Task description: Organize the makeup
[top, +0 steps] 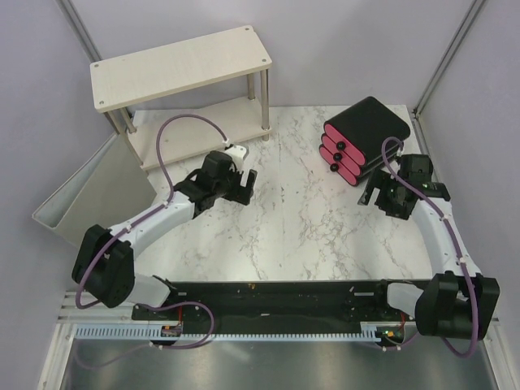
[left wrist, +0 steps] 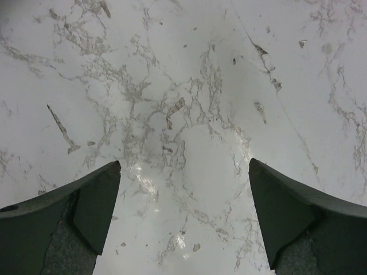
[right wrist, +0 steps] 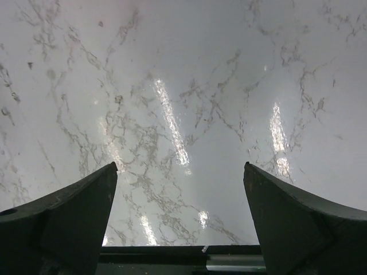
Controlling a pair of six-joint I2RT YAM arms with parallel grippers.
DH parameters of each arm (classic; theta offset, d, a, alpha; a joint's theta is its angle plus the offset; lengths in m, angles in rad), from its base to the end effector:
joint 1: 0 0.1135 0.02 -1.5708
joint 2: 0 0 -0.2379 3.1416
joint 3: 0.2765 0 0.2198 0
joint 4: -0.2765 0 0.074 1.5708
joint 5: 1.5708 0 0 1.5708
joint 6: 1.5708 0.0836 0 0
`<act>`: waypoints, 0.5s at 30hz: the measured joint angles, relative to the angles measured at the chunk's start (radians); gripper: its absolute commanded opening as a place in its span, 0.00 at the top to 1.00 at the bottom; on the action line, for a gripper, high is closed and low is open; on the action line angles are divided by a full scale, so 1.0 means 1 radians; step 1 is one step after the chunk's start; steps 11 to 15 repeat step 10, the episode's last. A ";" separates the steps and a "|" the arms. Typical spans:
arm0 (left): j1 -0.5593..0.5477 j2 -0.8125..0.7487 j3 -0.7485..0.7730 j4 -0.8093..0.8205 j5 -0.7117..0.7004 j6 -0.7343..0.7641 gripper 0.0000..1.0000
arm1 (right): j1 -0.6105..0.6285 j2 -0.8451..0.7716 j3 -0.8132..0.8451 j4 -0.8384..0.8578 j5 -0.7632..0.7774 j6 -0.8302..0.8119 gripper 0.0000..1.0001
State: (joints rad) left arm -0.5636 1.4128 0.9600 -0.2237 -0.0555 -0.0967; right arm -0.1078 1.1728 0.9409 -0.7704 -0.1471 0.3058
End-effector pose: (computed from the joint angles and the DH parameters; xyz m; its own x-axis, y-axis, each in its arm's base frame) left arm 0.2745 -0.1680 0.2113 -0.5747 0.2492 -0.7795 0.4434 0.8954 -0.0407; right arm 0.2317 -0.0128 0.2106 -0.7905 0.3851 -0.4762 0.2789 0.9186 0.2799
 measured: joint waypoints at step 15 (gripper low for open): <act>0.002 -0.076 -0.083 -0.018 -0.015 -0.011 0.01 | 0.000 0.012 -0.077 0.083 0.014 0.047 0.02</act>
